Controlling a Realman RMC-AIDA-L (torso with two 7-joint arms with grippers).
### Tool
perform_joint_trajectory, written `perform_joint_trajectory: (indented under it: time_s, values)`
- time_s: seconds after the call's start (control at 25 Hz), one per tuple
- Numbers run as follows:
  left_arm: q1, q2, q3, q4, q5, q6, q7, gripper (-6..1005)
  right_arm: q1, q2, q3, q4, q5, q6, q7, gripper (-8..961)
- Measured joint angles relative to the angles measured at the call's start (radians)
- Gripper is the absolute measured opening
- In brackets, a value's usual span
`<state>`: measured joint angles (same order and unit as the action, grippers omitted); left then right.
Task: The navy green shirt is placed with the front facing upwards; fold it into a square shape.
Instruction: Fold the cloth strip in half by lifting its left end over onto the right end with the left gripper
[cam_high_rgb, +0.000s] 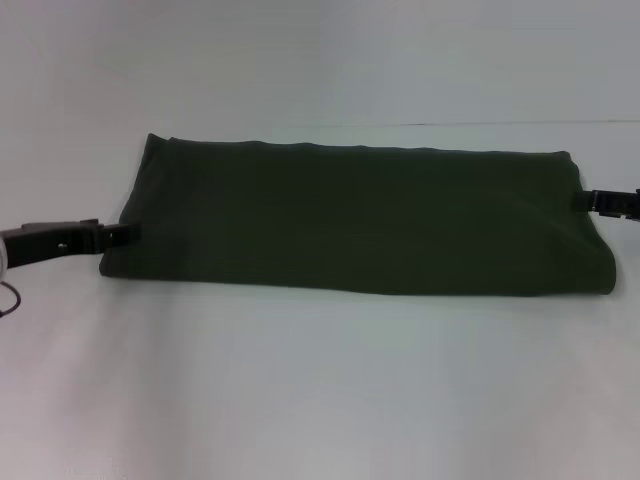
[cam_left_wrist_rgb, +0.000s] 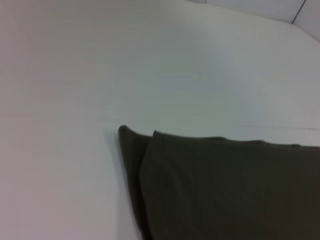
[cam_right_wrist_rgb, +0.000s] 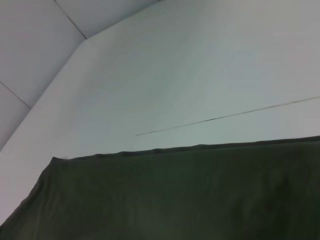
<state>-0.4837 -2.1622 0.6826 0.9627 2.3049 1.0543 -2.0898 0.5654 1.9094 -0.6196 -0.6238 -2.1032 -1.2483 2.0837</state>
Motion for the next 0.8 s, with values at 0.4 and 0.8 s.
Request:
perform_joint_trajectory:
  time_s: [0.4, 0.8]
  values:
    - [0.005, -0.001, 0.0, -0.068, 0.003, -0.063, 0.063, 669, 0.0, 0.007, 0.001, 0.001, 0.0, 0.0, 0.001, 676]
    - [0.0, -0.001, 0.0, -0.093, 0.024, -0.088, 0.076, 670, -0.001, 0.012, 0.004, 0.001, 0.0, 0.004, 0.002, 675]
